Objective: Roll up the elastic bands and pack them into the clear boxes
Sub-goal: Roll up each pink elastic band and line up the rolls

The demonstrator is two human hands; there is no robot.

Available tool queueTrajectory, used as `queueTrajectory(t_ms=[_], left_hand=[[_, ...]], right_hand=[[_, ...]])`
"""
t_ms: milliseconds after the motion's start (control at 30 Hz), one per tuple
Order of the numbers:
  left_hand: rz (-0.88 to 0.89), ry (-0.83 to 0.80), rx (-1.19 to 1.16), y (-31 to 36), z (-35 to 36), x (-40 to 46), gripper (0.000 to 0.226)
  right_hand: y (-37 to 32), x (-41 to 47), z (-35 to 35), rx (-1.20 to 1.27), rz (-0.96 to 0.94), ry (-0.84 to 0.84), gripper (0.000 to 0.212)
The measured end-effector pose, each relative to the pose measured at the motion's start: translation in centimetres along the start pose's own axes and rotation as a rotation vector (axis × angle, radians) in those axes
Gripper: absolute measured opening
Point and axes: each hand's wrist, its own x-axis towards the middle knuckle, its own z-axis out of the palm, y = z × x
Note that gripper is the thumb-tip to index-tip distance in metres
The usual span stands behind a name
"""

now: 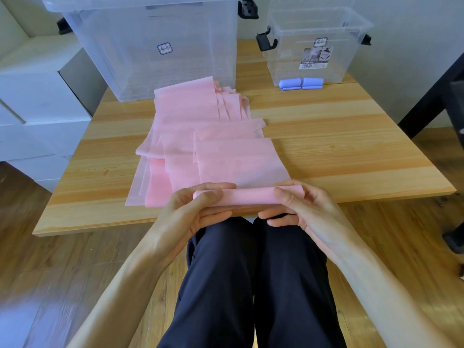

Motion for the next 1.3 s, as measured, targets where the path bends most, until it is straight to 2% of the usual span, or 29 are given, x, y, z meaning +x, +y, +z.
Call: queueTrajectory(t_ms=[67,200,300,367,433,533,867,1033,1200,1300], left_hand=[[0.029,0.027,0.045,-0.03,0.02,-0.03,0.016],[0.04,0.03,0.086,-0.07,-0.07,-0.17,0.019],[0.026,-0.002,0.118,0.04,-0.08,-0.37,0.018],[0.017,0.007,0.135,0.14,0.08,-0.53,0.027],[0.016,0.008,0.159,0.26,0.27,-0.63,0.036],[0.031,0.004,0.138,0.3,0.37,-0.59,0.036],[0.058,0.031,0.16,0.11,0.38,-0.56,0.027],[0.035,0.024,0.185,0.33,0.5,-0.69,0.035],[0.048,0.029,0.199,0.33,0.55,-0.69,0.03],[0.026,0.041,0.196,0.39,0.62,-0.67,0.035]], right_hand=[[0.03,0.0,0.11,0.006,-0.005,0.011,0.031],[0.02,0.0,0.3,0.038,-0.005,0.055,0.033],[-0.17,-0.05,0.38,0.032,-0.013,0.068,0.044],[-0.33,-0.24,0.27,-0.003,-0.009,0.029,0.053],[-0.46,-0.45,0.21,-0.046,-0.006,-0.002,0.048],[-0.52,-0.58,0.28,-0.055,-0.003,0.017,0.033],[-0.67,-0.84,0.58,-0.039,0.025,0.046,0.032],[-0.57,-0.88,0.43,-0.071,0.029,0.031,0.034],[-0.6,-0.9,0.38,-0.076,0.058,0.068,0.042],[-0.64,-0.99,0.38,-0.08,0.037,0.02,0.034]])
